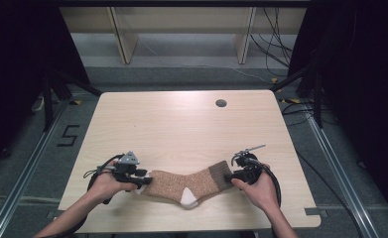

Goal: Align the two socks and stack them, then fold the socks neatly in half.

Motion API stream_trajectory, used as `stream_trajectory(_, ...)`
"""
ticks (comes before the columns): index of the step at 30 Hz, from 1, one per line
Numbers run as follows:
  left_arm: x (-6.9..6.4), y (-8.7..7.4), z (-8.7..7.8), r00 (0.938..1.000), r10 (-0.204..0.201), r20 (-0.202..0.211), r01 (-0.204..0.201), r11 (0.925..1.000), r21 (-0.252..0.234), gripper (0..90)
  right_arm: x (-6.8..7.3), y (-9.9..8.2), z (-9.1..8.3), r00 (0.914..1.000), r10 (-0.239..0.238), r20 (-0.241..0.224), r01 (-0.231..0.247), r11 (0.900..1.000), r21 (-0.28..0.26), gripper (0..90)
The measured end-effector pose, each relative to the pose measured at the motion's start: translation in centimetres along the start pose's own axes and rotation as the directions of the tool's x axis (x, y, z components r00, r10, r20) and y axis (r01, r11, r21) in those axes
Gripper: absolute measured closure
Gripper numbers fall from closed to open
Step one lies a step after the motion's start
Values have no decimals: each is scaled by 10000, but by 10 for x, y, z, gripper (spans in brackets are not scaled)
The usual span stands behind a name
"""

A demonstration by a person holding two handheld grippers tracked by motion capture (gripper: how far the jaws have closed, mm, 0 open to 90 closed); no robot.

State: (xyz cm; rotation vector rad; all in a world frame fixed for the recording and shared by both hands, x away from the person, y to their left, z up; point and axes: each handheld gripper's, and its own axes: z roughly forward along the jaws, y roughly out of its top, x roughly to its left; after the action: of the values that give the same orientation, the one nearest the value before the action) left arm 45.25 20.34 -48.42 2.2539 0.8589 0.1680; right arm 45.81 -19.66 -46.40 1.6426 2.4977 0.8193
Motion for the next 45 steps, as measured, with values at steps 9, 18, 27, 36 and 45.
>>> stream_trajectory(9,2,1,3,9997,23,-238,-24,10000,-23,580,2,3,4,9999,-107,36,107,9999,-6,624)
stream_trajectory(18,6,7,4,9983,-17,-587,8,9999,-162,566,0,5,4,9999,129,53,-128,9996,-261,581)
stream_trajectory(27,6,6,-20,9928,-1168,-281,1116,9834,-1430,334,-8,-1,-22,9987,427,274,-381,9878,-1512,418)
stream_trajectory(36,16,1,-32,9781,-2050,-372,1943,9619,-1926,328,-16,-6,-26,9980,549,318,-486,9837,-1730,410)
stream_trajectory(45,19,-6,-26,9528,-3033,131,2999,9339,-1947,383,-8,-2,-16,9980,623,79,-605,9871,-1481,402)
